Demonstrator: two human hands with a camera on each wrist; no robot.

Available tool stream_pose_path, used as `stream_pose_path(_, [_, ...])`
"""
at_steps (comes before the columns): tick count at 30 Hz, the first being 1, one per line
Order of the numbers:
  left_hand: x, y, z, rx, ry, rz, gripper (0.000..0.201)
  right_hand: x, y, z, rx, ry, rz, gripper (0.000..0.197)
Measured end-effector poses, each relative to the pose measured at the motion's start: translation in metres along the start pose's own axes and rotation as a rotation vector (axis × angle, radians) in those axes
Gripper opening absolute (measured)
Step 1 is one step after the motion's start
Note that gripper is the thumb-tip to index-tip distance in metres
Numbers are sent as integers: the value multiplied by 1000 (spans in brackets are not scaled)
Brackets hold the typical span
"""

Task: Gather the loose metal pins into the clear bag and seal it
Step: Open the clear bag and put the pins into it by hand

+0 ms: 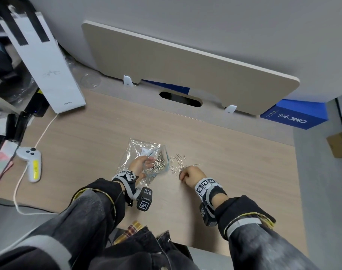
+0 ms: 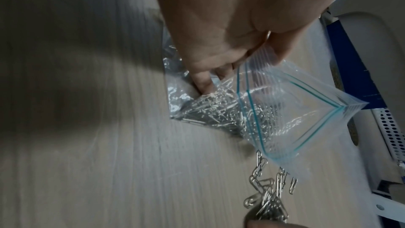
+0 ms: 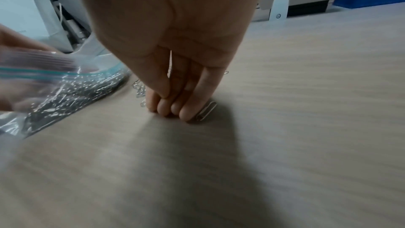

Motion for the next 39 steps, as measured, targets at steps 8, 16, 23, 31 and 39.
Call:
stream_pose_path(8, [1,1,1,-11,7,4,25,-33,22,-14,-524,-359,191,21])
stream_pose_path(16, [-2,-1,-2,-12,11,-13,21,0,-4,6,-454,-399,128,74])
stream_pose_path(23, [-1,0,0,4,16,-9,26,15,-5,20,-418,-230,21,33])
stream_pose_path(31, [-3,-1,-3,8,21,-35,27,13,-3,23,-388,-174,-56,17])
stream_pose_path(39, [0,0,-2,0,26,-20,30,-1,4,28,-412,-178,201,4])
Point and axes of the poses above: each hand's wrist, its own z-axis towards the middle knuckle, its own y-axis out of the back of the hand, x = y × z, the point moved 5 cm from there along z, towards the middle knuckle
